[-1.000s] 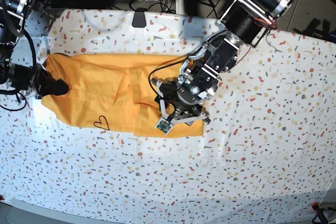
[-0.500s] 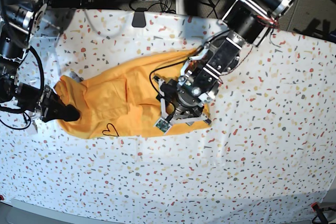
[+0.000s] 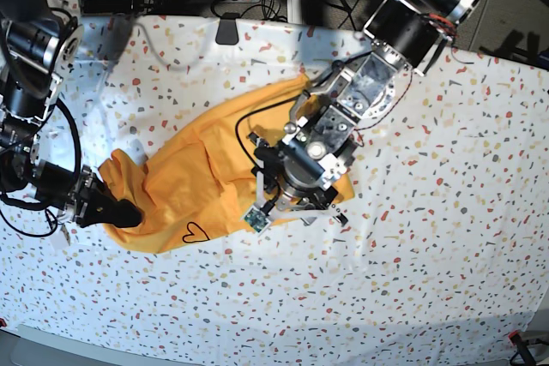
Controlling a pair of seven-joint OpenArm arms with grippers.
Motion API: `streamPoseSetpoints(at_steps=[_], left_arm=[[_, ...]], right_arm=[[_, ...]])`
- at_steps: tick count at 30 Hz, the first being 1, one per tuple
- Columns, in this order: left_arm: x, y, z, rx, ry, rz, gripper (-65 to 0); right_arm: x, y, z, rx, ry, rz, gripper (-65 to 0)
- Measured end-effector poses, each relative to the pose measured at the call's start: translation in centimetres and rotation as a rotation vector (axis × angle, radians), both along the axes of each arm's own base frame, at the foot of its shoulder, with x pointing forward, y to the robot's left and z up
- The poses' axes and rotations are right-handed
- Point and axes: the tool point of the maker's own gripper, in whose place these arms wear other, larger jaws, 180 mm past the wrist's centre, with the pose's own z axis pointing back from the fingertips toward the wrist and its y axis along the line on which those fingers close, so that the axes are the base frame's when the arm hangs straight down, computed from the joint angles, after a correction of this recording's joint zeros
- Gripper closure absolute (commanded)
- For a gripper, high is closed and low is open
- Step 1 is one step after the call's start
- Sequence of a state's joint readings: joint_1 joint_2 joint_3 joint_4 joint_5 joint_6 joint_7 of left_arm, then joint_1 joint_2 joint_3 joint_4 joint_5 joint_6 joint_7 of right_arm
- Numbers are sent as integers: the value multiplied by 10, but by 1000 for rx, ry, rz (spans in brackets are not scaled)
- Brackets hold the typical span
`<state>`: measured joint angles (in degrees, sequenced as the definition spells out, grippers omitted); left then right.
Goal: Fold the T-shirt properly
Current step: 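Lift the grasped end and fold it over toward the left gripper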
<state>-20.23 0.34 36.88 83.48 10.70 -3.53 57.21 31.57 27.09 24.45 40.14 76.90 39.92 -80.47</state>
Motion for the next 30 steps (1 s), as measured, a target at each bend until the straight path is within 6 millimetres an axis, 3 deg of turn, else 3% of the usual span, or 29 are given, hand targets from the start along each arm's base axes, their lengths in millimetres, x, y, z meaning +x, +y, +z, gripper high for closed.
streamPoseSetpoints(at_steps=[3,5,11,17,21,24,30], left_arm=[[-7,20,8,100,-10,53,-260],[-17,22,4,90,-1,50,-260],[-69,42,-50,133,142,50,-260],[-64,31,-44,93,100,29,-260],[-61,29,-41,78,80,18,-260],[-64,25,-43,69,93,-10,-260],[-61,37,-46,97,80,-28,-260]], right_arm=[[0,1,0,1,-1,0,0],[0,0,-1,-3,2,0,0],[-1,-1,-3,-16,11,3,0],[-3,7,-9,-36,31,38,0],[-3,36,-12,-64,26,123,0],[-1,62,-4,-79,-20,188,0],[5,103,6,-156,-98,271,0]])
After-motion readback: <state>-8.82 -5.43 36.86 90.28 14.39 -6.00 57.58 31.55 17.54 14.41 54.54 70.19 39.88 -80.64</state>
